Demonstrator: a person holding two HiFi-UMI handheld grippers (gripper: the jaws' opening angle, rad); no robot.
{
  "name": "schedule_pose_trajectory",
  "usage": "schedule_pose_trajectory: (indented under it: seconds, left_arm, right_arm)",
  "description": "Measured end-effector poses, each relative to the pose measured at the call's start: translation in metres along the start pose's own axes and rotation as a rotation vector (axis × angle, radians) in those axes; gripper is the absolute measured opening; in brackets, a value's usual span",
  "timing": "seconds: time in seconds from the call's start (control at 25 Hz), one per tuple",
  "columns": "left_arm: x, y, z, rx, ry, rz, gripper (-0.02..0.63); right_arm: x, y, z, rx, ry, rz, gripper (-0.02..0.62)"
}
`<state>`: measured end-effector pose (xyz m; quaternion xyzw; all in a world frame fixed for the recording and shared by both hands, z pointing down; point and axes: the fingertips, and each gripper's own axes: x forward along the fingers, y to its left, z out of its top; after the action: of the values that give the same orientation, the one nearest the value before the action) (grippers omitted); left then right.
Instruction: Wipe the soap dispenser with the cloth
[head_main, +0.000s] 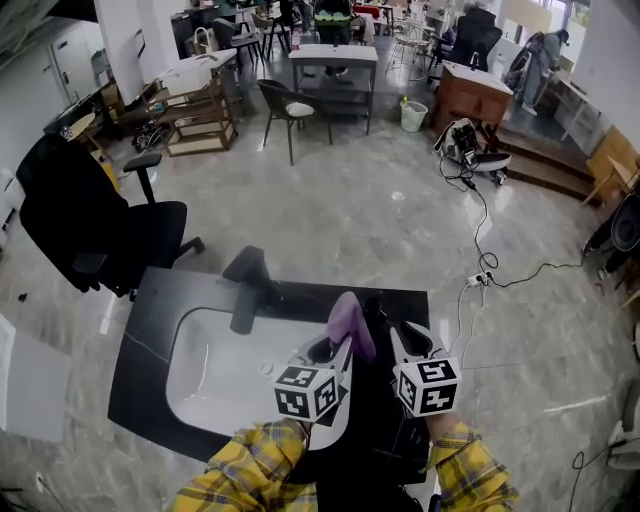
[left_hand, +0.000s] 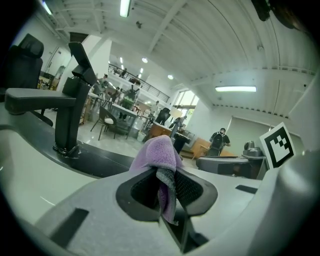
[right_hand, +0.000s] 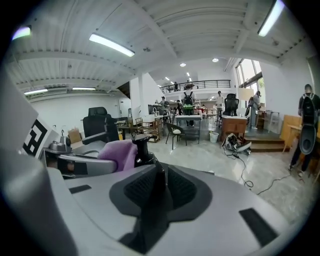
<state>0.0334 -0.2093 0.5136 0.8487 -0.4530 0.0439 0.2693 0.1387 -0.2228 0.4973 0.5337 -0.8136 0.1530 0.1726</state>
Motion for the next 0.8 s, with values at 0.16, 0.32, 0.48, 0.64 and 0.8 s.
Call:
schedule_pose_trajectory:
  seconds: [0.16,0.32,0.48,0.64,0.8]
  left_arm:
    - [0.002,0.005,-0.008,-0.005,0.011,0.012,0.064]
    - [0.005,0.012,-0.015,-0.007,0.020,0.037,0.064]
    - [0.009,0.015,-0.018,-0.005,0.024,0.050,0.064]
    - [0.009,0.018,-0.020,-0.004,0.033,0.061,0.064]
    - [-0.001,0.019,-0.019,-0.032,0.038,0.059,0.064]
  right_arm:
    - [-0.004,0.002,-0.007,-0.035,0.019,0.004,0.064]
    - [-0.010,-0.002,-0.011,-0.041,0.026,0.006,0.064]
    - [-0.013,-0.009,-0.013,-0.046,0.027,0.018,0.064]
    - [-0.009,-0.009,-0.008,-0.088,0.005,0.078,0.064]
    - [-0.004,-0.001,0.006,-0.118,-0.011,0.197,0.067]
